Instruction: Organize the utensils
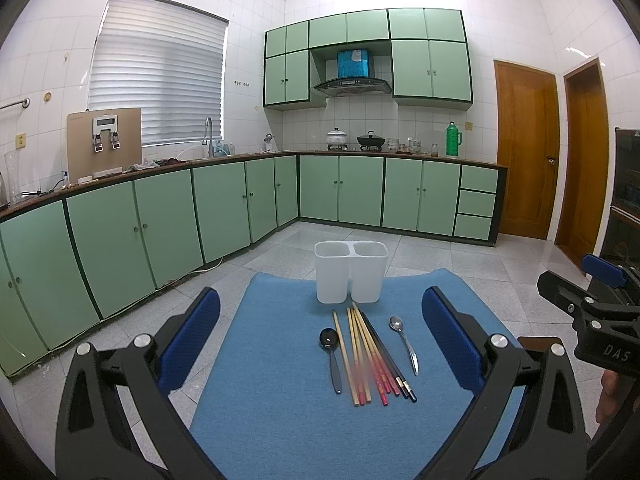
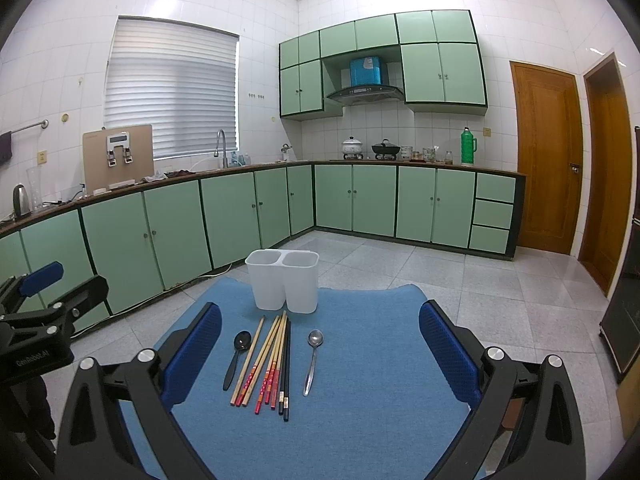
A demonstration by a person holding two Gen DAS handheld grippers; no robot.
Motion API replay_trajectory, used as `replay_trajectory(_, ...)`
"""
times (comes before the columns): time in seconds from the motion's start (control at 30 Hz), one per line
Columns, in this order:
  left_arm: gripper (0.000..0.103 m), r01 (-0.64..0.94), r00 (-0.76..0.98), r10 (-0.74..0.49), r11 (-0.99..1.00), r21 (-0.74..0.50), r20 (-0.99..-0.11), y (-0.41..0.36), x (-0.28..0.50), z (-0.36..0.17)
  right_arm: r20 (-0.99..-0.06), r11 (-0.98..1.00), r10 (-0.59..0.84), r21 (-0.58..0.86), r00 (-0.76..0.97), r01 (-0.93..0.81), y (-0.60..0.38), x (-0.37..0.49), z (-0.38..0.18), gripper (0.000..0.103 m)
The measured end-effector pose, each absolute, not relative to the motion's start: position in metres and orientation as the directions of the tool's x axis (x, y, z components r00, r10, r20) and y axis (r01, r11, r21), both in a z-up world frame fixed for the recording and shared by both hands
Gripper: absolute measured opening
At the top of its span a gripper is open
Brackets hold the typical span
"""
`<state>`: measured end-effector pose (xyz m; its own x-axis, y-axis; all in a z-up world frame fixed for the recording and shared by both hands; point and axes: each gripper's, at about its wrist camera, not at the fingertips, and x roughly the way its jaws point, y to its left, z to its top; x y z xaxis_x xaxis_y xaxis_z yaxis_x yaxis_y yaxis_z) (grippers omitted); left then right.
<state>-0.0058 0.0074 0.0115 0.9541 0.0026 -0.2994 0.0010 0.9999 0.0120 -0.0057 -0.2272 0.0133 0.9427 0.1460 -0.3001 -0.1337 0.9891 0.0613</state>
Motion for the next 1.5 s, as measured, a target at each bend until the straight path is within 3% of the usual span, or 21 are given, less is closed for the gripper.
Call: replay_trajectory(1.5,0.098,0.0,0.954,0.003,1.0,0.012,-0.3,0.0083,-0.0072,0.015,-0.3,0.99,0.143,0.057,0.943,-0.132,-0.2277,-0.0053,0.0136,0.097)
